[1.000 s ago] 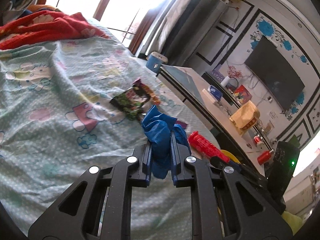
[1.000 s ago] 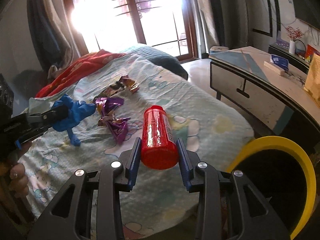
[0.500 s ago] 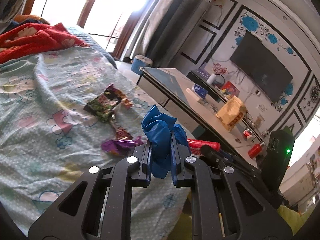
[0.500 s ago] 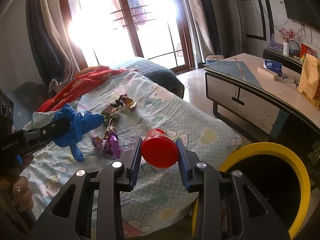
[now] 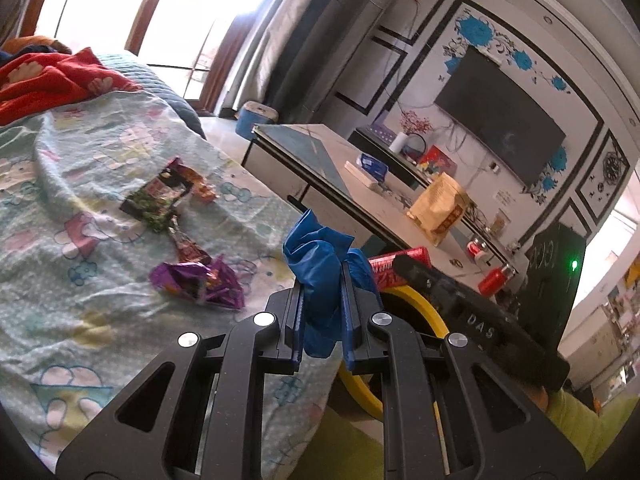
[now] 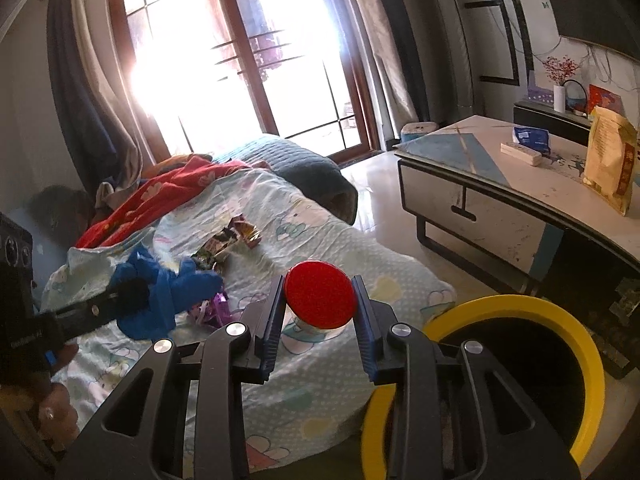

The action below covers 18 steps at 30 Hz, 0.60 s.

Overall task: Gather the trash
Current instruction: 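Carry the blue bag and red container with both grippers over the bin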

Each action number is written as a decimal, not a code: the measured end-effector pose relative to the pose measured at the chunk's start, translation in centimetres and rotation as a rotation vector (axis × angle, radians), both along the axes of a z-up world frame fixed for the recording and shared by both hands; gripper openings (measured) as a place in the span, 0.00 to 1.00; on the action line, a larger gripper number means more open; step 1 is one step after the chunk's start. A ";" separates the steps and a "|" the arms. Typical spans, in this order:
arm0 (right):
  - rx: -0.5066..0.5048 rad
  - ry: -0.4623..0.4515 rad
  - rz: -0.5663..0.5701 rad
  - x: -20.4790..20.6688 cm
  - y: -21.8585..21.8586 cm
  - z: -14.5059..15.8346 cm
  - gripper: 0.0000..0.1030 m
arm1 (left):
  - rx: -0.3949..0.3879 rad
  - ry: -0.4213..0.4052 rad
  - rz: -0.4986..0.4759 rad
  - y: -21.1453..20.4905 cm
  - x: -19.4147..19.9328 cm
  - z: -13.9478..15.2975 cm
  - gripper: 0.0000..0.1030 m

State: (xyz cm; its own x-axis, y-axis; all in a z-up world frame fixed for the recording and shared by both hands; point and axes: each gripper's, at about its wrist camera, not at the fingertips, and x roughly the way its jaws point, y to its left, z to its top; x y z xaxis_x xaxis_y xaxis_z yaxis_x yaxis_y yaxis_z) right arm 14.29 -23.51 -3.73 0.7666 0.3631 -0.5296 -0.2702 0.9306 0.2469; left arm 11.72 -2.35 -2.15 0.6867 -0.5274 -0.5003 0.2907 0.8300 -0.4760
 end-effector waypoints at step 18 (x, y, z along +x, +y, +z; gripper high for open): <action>0.008 -0.018 -0.108 -1.4 -6.0 1.2 0.30 | 0.048 -0.017 -0.133 -6.2 -0.5 -0.3 0.09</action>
